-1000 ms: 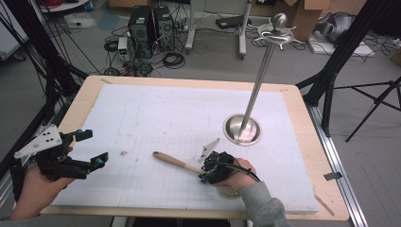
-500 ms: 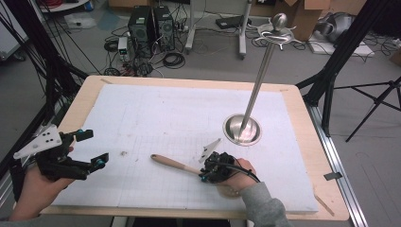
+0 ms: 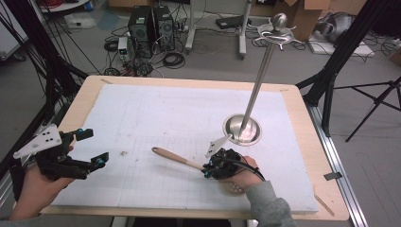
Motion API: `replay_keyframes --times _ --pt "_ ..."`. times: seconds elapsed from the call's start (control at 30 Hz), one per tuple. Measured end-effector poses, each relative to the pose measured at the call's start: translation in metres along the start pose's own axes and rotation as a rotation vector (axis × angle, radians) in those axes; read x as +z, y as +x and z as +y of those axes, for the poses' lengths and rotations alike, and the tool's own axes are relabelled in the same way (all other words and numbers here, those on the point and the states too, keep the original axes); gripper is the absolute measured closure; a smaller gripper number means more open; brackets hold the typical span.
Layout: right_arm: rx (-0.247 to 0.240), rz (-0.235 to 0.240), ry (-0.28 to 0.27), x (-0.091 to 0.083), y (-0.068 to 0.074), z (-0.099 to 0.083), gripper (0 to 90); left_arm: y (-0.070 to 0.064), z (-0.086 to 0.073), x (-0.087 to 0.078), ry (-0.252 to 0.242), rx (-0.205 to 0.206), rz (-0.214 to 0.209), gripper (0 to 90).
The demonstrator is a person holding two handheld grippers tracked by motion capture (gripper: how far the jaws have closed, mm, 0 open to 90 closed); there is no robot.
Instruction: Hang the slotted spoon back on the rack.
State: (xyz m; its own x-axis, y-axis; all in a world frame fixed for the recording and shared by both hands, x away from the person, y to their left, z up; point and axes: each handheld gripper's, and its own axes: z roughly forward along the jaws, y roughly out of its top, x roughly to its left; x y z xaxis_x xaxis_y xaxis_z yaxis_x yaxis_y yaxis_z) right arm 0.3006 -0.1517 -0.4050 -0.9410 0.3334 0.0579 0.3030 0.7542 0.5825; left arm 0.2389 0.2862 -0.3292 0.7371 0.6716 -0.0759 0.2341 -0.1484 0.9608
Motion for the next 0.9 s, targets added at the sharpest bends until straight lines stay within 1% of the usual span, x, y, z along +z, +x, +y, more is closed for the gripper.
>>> replay_keyframes --times 0.17,0.2,0.3,0.53,0.57,0.63,0.73,0.83,0.9 --pt "0.012 -0.005 -0.035 -0.011 -0.003 -0.004 77.6 0.000 0.001 0.000 -0.005 0.001 -0.004 2.0" --pt "0.002 -0.013 -0.049 -0.013 -0.004 -0.005 77.6 0.000 0.001 0.000 -0.012 0.002 -0.003 2.0" --pt "0.014 -0.021 -0.083 -0.023 -0.007 -0.009 77.6 0.000 0.002 0.001 -0.017 0.002 -0.005 2.0" --pt "0.050 -0.013 -0.153 -0.047 -0.015 -0.022 77.6 0.000 0.003 0.008 -0.008 -0.003 -0.017 2.0" --pt "0.052 -0.006 -0.167 -0.051 -0.016 -0.024 77.6 0.000 0.003 0.009 -0.005 0.001 -0.018 2.0" --pt "0.061 -0.004 -0.194 -0.058 -0.019 -0.028 77.6 0.000 0.005 0.009 -0.013 0.000 -0.017 2.0" --pt "0.065 0.014 -0.209 -0.064 -0.022 -0.032 77.6 0.002 0.007 0.006 -0.019 0.002 -0.012 2.0" --pt "0.071 0.008 -0.211 -0.070 -0.023 -0.038 77.6 0.002 0.006 0.008 -0.018 -0.004 -0.015 2.0" --pt "0.078 0.005 -0.228 -0.075 -0.025 -0.042 77.6 0.002 0.005 0.009 -0.011 -0.006 -0.017 2.0"
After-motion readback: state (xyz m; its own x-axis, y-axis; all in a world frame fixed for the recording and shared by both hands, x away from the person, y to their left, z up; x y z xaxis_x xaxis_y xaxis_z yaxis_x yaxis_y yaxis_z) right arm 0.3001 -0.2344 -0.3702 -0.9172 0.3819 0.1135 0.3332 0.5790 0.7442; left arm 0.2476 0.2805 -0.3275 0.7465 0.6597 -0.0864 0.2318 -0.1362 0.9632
